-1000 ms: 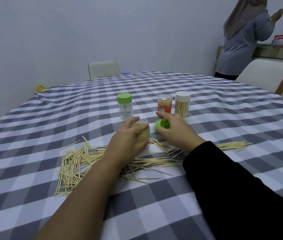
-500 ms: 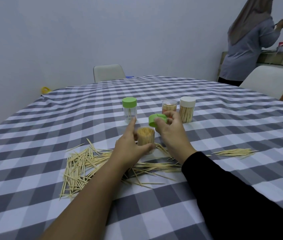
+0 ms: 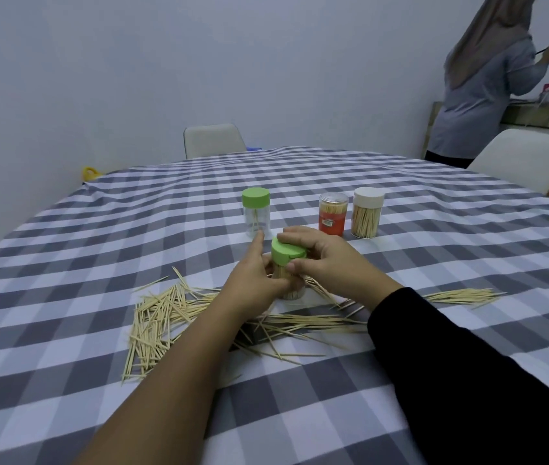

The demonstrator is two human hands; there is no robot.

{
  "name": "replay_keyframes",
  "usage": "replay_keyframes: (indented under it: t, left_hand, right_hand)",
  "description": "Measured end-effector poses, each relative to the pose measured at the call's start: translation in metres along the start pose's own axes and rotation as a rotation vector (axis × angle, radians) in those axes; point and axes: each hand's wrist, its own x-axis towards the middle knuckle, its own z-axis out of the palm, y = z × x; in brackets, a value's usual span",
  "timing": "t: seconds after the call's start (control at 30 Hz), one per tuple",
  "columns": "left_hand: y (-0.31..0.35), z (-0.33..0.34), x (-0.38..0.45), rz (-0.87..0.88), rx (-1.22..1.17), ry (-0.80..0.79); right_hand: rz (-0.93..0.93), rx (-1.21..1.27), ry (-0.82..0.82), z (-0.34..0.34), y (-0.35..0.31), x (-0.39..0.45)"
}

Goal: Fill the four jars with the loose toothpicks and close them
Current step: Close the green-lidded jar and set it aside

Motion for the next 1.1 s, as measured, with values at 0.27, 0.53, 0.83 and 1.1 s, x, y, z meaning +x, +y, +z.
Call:
replay_keyframes:
  t: [0.27, 0.53, 0.83, 1.1]
  left_hand:
    - [0.0, 0.001, 0.0, -0.014, -0.015, -0.015]
    - [-0.001, 0.003, -0.001, 0.002, -0.037, 0.023]
    - [-0.003, 0.003, 0.0, 0.053, 0.016, 0.057]
    - [0.0, 0.012, -0.003, 0.056, 0.105, 0.149]
  right_hand:
    - [0.049, -0.33, 0.242, 0.013, -0.004, 0.0]
    - [0.103, -0.014, 0.065, 0.004, -0.005, -0.003]
    - [0.147, -0.066, 0.058, 0.003, -0.009, -0.002]
    - [0.15, -0.207, 0.104, 0.007, -0.014, -0.005]
